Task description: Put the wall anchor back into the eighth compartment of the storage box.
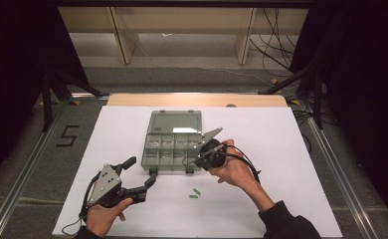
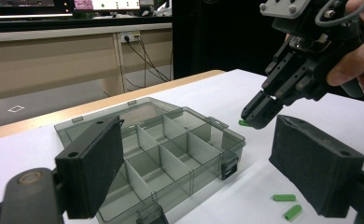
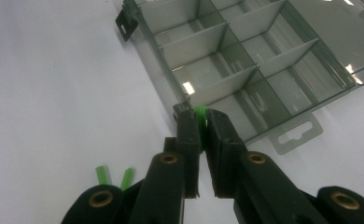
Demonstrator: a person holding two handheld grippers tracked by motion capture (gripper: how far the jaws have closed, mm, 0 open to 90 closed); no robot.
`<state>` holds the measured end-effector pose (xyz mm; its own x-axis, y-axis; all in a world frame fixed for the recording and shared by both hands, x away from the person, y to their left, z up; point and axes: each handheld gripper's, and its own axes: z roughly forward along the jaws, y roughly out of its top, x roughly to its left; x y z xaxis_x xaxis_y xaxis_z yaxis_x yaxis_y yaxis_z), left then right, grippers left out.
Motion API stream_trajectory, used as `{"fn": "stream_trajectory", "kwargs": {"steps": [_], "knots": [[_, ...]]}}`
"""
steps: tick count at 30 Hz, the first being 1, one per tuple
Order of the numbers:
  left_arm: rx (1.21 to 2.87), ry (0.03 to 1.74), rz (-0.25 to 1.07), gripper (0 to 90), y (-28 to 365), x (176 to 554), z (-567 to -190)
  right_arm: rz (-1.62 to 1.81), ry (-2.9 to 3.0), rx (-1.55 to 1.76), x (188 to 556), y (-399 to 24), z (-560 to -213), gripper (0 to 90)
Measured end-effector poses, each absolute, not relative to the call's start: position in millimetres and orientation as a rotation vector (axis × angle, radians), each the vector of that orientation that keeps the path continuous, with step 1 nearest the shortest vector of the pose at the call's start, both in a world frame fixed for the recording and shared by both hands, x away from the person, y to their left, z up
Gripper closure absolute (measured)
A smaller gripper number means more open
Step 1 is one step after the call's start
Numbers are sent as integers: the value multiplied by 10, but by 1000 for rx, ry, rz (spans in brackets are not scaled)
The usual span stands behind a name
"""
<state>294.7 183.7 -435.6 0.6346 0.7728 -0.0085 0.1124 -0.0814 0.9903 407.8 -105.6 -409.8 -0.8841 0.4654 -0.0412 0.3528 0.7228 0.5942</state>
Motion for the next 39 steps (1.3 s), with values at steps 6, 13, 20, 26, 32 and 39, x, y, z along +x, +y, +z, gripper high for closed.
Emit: {"fn": "stream_trajectory", "kwargs": {"steps": [6,13,20,26,32,39], "knots": [[1582,755,646,164,1839,2948,-4356,900,2719,679,4140,-1074,-4108,844],[1582,758,646,164,1841,2947,-4357,884,2721,693,4201,-1047,-4137,844],[1576,768,641,164,1840,2945,-4360,867,2715,693,4284,-985,-4176,844],[1573,768,641,164,1841,2945,-4360,826,2730,711,4345,-942,-4195,844],[1573,769,641,164,1841,2945,-4360,795,2746,709,4390,-906,-4259,843],[1574,768,639,164,1840,2944,-4360,775,2748,716,4413,-870,-4306,841]]}}
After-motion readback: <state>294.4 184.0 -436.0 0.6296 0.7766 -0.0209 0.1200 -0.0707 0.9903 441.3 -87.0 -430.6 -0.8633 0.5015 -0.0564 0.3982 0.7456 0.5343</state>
